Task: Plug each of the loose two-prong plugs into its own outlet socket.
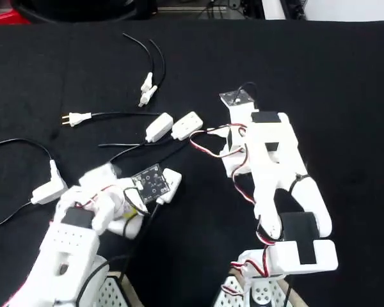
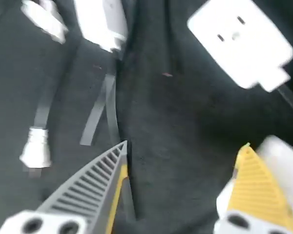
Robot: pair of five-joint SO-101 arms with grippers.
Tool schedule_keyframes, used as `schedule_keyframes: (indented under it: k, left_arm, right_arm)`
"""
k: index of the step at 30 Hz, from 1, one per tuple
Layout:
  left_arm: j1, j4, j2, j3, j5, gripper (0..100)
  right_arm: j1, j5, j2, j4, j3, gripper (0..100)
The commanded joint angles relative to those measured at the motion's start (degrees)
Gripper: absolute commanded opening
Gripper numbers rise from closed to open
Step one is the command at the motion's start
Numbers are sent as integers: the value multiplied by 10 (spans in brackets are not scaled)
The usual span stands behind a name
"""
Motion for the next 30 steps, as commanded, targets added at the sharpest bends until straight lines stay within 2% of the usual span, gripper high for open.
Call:
schedule_keyframes:
  k: [1, 4, 6, 10, 13, 16, 19, 21, 23, 26, 30]
  left_arm:
    - [-24, -40, 136, -89, 25, 339]
    - [-48, 19, 241, -204, 56, 339]
    - [-66, 103, 277, -291, 69, 339]
    - [-87, 251, 273, -421, 72, 338]
    - [-85, 349, 224, -468, 58, 338]
    - [-80, 452, 149, -466, -41, 338]
    - [-93, 520, 59, -418, -228, 338]
    - [-120, 539, 0, -359, -373, 338]
    - [-142, 544, -54, -292, -482, 338]
    - [-153, 540, -119, -213, -535, 320]
    - [-135, 541, -150, -154, -549, 279]
  right_arm:
    - [8, -3, -1, 1, -21, 106]
    - [8, -3, -1, 1, -21, 106]
    - [8, -3, -1, 1, -21, 106]
    - [8, -3, -1, 1, -21, 106]
    - [8, -3, -1, 1, -21, 106]
    - [8, -3, -1, 1, -21, 106]
    - [8, -3, -1, 1, -21, 106]
    - [8, -3, -1, 1, -21, 106]
    - [8, -3, -1, 1, -21, 106]
    - [8, -3, -1, 1, -21, 106]
    - [8, -3, -1, -4, -21, 106]
